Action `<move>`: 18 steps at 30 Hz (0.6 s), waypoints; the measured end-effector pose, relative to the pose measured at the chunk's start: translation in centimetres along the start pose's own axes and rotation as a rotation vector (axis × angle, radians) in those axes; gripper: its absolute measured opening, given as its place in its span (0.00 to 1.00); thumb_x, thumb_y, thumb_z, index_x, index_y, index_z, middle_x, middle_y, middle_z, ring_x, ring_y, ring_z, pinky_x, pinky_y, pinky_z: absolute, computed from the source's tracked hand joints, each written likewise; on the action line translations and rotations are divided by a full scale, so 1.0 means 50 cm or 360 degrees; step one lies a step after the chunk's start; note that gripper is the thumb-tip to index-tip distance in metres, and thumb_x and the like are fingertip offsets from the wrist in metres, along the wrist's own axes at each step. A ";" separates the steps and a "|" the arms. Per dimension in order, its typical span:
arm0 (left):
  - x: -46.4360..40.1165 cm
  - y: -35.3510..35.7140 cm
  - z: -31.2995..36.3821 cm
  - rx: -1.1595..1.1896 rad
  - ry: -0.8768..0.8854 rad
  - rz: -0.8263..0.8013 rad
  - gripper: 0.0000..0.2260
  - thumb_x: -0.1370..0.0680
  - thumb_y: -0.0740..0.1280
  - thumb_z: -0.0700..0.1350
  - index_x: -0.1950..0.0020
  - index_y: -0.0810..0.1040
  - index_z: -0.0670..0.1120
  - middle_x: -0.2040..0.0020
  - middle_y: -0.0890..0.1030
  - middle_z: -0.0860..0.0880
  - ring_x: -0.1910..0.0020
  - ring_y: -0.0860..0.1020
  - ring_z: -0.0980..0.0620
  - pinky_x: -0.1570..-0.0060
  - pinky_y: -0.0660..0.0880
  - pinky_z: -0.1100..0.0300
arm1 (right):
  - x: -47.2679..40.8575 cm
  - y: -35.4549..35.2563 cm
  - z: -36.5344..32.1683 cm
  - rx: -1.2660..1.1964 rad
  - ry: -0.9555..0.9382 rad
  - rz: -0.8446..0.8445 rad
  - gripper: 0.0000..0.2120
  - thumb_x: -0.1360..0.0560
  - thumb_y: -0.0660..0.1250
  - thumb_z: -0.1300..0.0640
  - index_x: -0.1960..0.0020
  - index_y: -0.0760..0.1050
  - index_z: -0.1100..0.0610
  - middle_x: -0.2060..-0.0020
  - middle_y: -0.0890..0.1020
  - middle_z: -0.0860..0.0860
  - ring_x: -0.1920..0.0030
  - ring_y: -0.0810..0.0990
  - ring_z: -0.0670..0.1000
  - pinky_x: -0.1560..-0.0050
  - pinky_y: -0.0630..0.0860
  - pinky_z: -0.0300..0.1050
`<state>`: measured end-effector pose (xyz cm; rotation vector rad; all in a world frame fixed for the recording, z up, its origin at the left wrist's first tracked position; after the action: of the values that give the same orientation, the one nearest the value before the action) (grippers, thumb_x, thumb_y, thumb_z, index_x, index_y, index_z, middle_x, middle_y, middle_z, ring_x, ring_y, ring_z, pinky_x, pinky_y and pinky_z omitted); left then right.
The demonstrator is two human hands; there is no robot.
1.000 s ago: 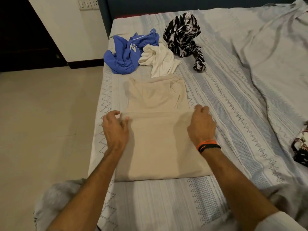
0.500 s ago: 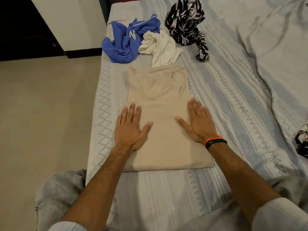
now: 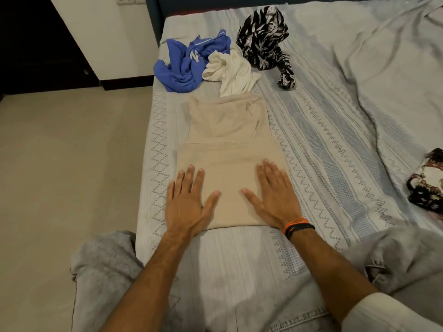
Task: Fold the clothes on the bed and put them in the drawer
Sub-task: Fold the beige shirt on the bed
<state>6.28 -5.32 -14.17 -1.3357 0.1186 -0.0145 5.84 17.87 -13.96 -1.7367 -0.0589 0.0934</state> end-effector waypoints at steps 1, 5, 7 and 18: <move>0.006 -0.002 -0.007 0.0011 0.0004 0.0004 0.34 0.21 0.42 0.70 0.19 0.49 0.54 0.18 0.47 0.52 0.20 0.44 0.51 0.22 0.44 0.48 | 0.005 -0.002 0.012 0.0000 0.0068 0.0007 0.43 0.23 0.38 0.28 0.19 0.42 0.55 0.20 0.42 0.52 0.20 0.41 0.51 0.22 0.38 0.52; 0.026 -0.005 -0.025 0.0010 -0.0033 0.0011 0.33 0.21 0.41 0.69 0.19 0.50 0.55 0.18 0.48 0.53 0.20 0.45 0.50 0.22 0.43 0.48 | 0.018 -0.006 0.042 -0.0104 0.0216 -0.0018 0.42 0.23 0.40 0.28 0.19 0.41 0.54 0.20 0.42 0.51 0.20 0.39 0.50 0.21 0.38 0.51; 0.036 -0.007 -0.029 0.0004 -0.0041 -0.0005 0.33 0.21 0.40 0.69 0.19 0.49 0.55 0.18 0.48 0.53 0.20 0.45 0.50 0.22 0.42 0.49 | 0.026 -0.011 0.049 -0.0114 0.0186 -0.0036 0.42 0.23 0.40 0.29 0.19 0.41 0.54 0.20 0.42 0.51 0.21 0.39 0.49 0.22 0.37 0.49; 0.097 -0.052 0.016 0.0095 0.0477 -0.0169 0.42 0.24 0.50 0.74 0.19 0.51 0.48 0.19 0.48 0.53 0.20 0.46 0.53 0.22 0.43 0.53 | 0.096 -0.072 -0.050 -0.0105 -0.0446 -0.0119 0.41 0.22 0.52 0.31 0.19 0.51 0.55 0.20 0.53 0.53 0.21 0.52 0.52 0.22 0.51 0.50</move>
<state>11.34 -5.56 -11.84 -1.2722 0.2980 -0.3067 10.90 16.45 -10.14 -1.7749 -0.3355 0.2825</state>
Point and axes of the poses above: each hand's wrist, its own x-axis away from the middle knuckle, its own y-axis out of the palm, z = x × y, the point moved 2 cm from there along -x, towards the middle knuckle
